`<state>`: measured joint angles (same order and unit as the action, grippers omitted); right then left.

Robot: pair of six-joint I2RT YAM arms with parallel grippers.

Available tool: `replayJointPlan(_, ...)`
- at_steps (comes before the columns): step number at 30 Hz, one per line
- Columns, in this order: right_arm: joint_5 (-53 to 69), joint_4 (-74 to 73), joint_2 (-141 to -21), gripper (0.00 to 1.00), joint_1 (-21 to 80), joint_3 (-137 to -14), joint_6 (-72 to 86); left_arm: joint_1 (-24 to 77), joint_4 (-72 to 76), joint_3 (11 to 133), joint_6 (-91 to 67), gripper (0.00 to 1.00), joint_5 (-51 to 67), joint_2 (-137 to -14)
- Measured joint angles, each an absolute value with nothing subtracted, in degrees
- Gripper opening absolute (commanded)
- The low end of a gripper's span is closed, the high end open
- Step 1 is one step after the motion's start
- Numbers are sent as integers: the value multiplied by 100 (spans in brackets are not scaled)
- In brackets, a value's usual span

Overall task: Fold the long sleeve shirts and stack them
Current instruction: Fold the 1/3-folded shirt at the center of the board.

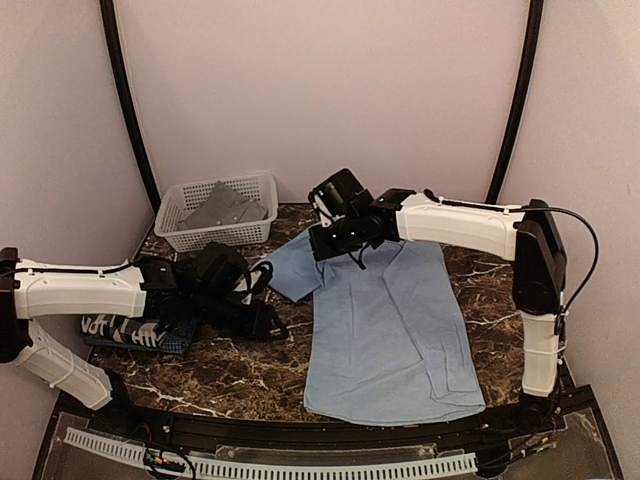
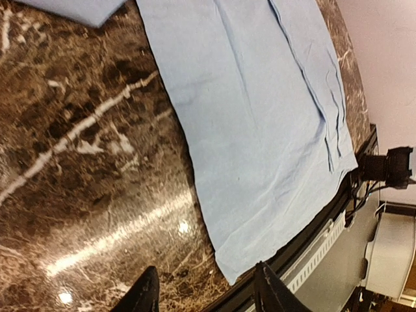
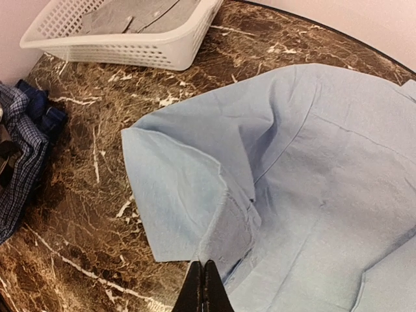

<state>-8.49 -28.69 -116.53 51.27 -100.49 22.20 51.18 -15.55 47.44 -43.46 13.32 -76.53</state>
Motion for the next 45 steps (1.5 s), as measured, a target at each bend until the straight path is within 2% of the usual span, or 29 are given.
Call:
replayJointPlan(9,-552,-2681,-11603,0,4600,-10049,1968,5999,-1741,4622,-4871,45,1579,-8068)
replayJointPlan(15,-375,-2528,-11518,0,4497,-10038,1885,6440,-1629,4624,-5214,40,1568,-8624)
replayJointPlan(29,-252,-2394,-11216,0,4484,-9817,1852,6932,-1317,4797,-5664,34,1577,-9382)
replayJointPlan(31,-259,-2390,-11170,0,4482,-9806,1846,6934,-1275,4797,-5695,32,1579,-9382)
replayJointPlan(34,-268,-2379,-11131,0,4480,-9795,1837,6934,-1203,4799,-5756,23,1588,-9400)
replayJointPlan(39,-281,-2377,-11122,0,4471,-9780,1820,6934,-1114,4799,-5776,18,1623,-9504)
replayJointPlan(41,-285,-2379,-11122,0,4471,-9778,1809,6934,-1105,4801,-5774,12,1632,-9504)
replayJointPlan(43,-283,-2377,-11122,0,4466,-9778,1806,6934,-1096,4805,-5769,2,1643,-9507)
replayJointPlan(45,-285,-2379,-11122,0,4462,-9778,1806,6934,-1085,4805,-5789,0,1653,-9507)
